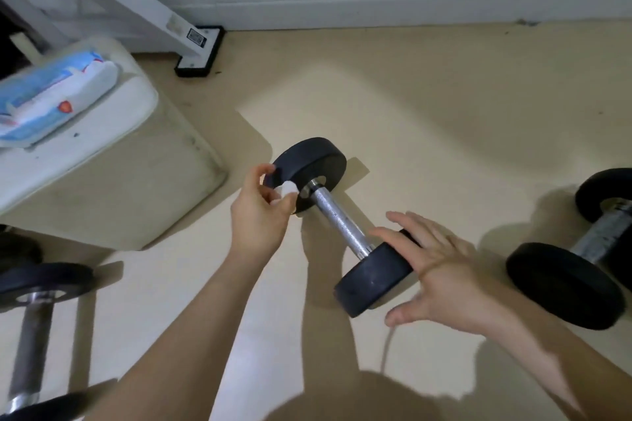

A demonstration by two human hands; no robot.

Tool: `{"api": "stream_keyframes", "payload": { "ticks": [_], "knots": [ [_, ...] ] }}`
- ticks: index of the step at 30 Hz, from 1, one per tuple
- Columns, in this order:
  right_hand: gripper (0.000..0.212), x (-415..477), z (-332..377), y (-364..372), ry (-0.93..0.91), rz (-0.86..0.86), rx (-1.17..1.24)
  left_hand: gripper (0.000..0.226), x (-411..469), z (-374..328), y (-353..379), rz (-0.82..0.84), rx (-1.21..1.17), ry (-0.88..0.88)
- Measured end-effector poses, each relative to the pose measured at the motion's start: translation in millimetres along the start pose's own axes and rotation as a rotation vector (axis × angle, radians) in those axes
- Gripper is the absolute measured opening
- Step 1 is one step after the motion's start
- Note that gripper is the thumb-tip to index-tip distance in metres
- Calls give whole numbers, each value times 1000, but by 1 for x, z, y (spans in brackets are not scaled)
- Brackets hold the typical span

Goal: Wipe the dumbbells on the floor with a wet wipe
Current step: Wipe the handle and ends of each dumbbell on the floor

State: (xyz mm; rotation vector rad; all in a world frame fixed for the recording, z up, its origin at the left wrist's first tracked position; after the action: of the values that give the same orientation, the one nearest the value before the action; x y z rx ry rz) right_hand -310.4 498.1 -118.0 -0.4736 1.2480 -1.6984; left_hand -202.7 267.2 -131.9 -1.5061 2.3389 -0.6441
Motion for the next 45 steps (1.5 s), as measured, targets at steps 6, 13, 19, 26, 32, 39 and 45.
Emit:
{"api": "stream_keyframes", "payload": {
  "ticks": [6, 13, 19, 26, 32, 39, 45],
  "knots": [
    [70, 56, 25, 62, -218, -262, 46, 27, 66, 68, 13, 41, 224, 164],
    [63, 44, 44, 74, -108, -413, 388, 29, 93, 16, 12, 120, 484, 433],
    [59, 78, 112, 123, -11, -604, 406, 48, 126, -20, 40, 394, 698, 769],
    [60, 132, 197, 111, -146, -558, -58, 18, 136, 39, -41, 294, 333, 253],
    [21, 147, 218, 104, -449, -502, 189, 14, 84, 69, -101, 226, 81, -154],
    [62, 144, 234, 43, -152, -87, 858, 8, 51, 31, -159, 102, -26, -64],
    [21, 137, 286, 24, -269, 156, 953, 16, 7, 4, -244, 143, 120, -112]
  ]
}}
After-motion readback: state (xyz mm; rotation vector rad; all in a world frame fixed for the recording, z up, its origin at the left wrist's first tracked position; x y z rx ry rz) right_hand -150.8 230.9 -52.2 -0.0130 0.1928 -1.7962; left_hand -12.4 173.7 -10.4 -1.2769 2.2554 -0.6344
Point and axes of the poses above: each hand's wrist, its own x-axis towards the middle knuckle, its own y-axis out of the palm, z = x × y, the point moved 3 cm from there along x, towards the middle knuckle, and after that the axes turned 8 degrees about -z, right-handed, at the moved point
